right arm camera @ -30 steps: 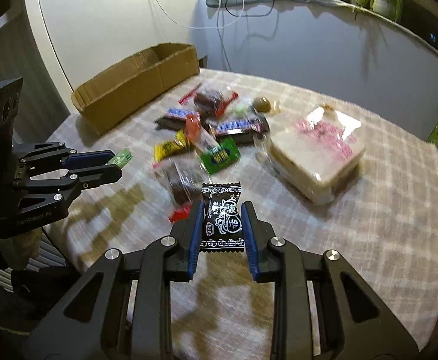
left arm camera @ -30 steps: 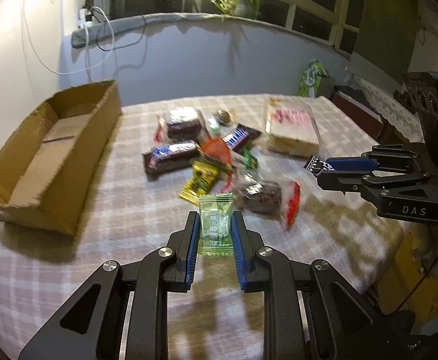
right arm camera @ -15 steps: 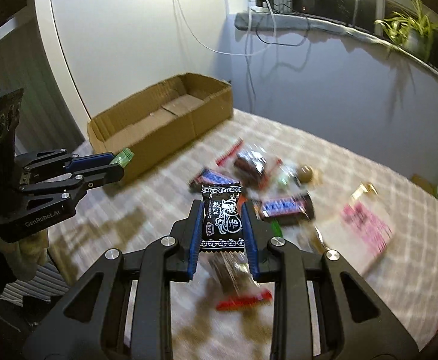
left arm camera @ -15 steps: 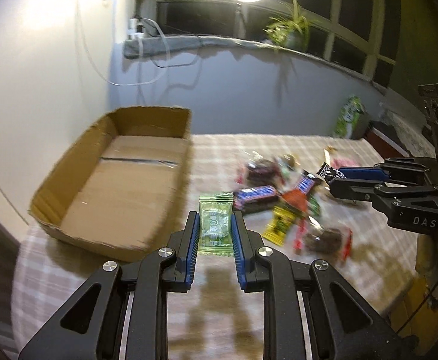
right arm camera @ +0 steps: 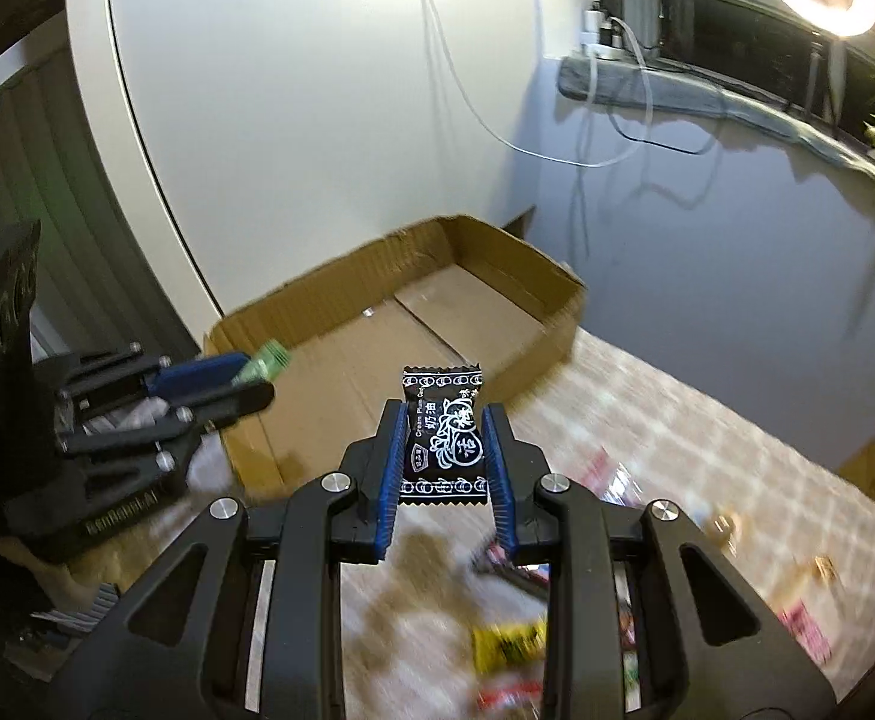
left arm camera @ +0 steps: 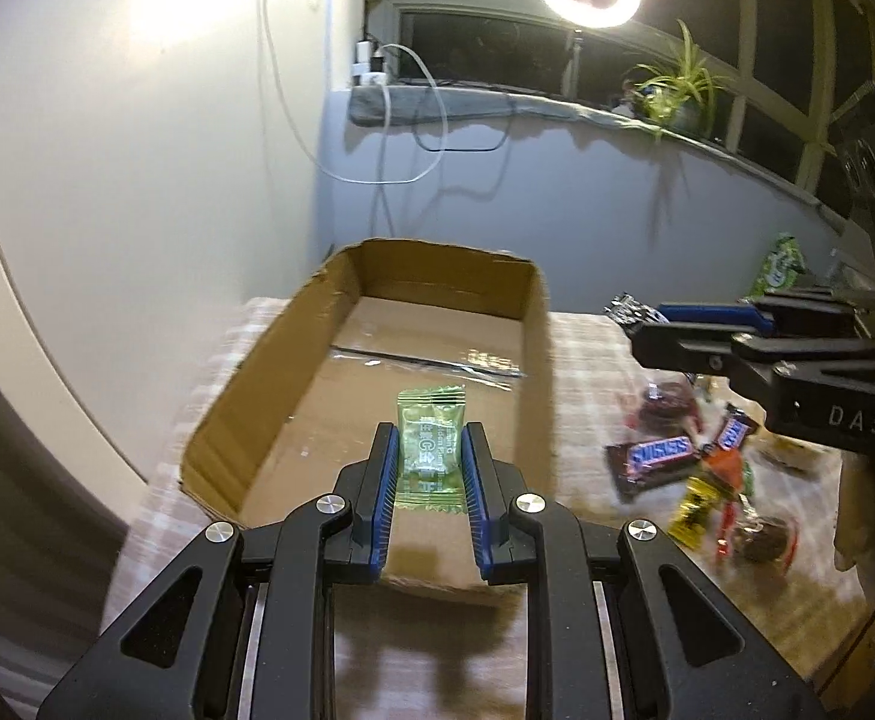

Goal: Organize snacks
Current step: 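Carry the green packet into the box and open the left tool while the right tool drops the black packet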

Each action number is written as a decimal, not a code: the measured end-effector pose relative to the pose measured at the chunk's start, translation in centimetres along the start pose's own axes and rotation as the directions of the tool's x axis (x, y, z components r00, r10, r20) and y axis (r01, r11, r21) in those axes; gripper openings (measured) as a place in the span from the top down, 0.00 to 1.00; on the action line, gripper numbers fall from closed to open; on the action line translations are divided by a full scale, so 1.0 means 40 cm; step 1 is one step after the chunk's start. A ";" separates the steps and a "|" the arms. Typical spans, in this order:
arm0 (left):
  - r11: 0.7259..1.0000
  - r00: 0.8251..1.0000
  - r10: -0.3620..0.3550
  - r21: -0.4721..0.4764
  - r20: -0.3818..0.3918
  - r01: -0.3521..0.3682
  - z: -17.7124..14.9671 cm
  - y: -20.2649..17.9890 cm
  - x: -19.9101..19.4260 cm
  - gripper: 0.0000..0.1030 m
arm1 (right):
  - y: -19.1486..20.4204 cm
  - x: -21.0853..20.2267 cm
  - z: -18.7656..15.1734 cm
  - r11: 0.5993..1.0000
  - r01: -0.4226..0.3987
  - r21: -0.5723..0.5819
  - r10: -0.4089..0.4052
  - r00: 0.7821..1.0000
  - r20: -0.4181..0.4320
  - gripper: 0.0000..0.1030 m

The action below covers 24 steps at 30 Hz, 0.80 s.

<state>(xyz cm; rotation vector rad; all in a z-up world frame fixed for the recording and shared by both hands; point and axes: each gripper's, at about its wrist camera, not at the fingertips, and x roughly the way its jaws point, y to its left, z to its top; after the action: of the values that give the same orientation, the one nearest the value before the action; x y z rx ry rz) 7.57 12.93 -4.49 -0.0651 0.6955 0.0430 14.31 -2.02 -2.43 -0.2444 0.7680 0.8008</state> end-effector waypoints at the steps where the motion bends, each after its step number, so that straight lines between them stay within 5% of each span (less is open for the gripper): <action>1: 1.000 1.000 0.005 -0.004 -0.001 -0.005 0.001 0.008 0.005 0.81 | 0.007 0.017 0.013 1.000 -0.005 -0.006 0.005 1.000 -0.003 0.74; 12: 0.999 0.999 0.024 -0.022 -0.031 -0.025 0.010 0.058 0.062 0.81 | 0.048 0.179 0.082 0.998 -0.043 -0.043 0.040 0.997 -0.067 0.74; 21: 0.999 0.999 0.028 -0.028 -0.036 -0.029 0.015 0.059 0.068 0.79 | 0.034 0.194 0.085 0.998 -0.047 -0.028 0.045 0.996 -0.073 0.73; 24: 0.999 0.999 0.036 -0.031 -0.033 -0.037 0.017 0.058 0.068 0.79 | 0.033 0.184 0.086 0.999 -0.030 -0.036 0.028 0.998 -0.060 0.54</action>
<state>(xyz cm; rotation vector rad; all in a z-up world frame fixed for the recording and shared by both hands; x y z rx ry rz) 9.94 15.33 -5.82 -0.0831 0.7288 0.0882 18.45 4.58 -5.06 -0.2918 0.8148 0.8385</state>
